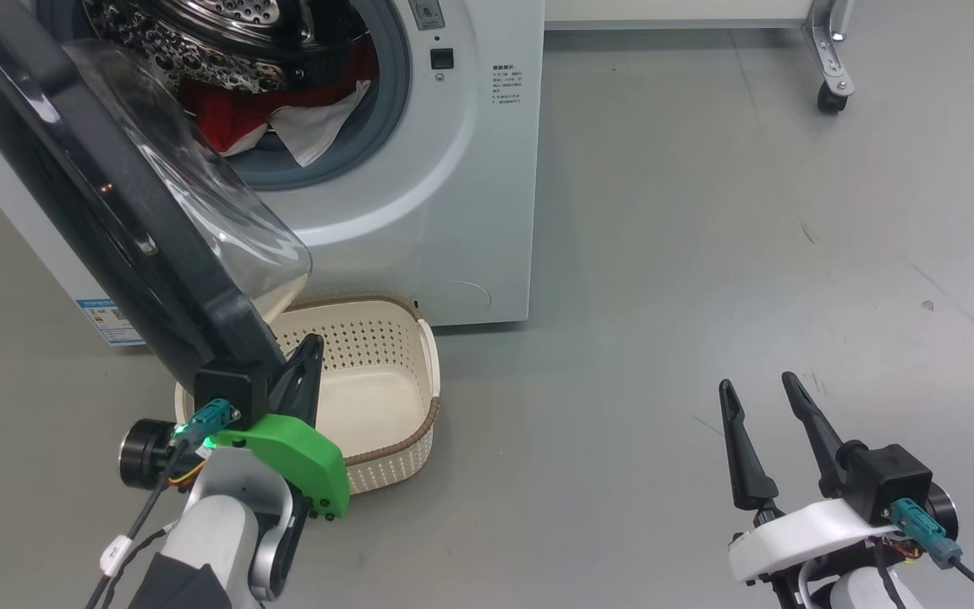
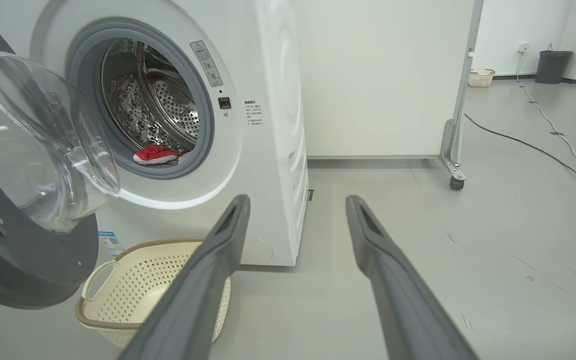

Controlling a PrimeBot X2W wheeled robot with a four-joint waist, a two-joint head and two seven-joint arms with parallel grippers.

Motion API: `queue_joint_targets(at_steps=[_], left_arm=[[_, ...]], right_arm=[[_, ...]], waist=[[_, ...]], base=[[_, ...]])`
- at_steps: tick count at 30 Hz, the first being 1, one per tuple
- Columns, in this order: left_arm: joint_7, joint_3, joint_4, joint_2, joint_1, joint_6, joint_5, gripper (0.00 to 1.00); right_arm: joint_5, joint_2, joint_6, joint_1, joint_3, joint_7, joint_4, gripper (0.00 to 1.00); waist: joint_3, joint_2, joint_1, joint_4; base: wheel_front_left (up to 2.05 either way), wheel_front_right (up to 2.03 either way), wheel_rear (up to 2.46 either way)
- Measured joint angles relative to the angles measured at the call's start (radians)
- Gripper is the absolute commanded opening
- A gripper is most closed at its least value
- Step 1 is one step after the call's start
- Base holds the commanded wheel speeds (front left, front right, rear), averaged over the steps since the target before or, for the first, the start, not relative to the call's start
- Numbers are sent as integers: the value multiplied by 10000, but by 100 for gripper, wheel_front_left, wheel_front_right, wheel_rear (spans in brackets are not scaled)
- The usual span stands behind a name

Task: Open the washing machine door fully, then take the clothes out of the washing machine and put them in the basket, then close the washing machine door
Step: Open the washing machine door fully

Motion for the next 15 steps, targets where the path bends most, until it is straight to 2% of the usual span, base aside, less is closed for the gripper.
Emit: queue_joint_targets(at_steps=[15], left_arm=[[-322,-98,671,-111,-184,-17,-75,0]], right_arm=[[-40,52,73,2,-219,0,90,100]], waist=[[-114,0,0,218]], base=[[0,0,0]])
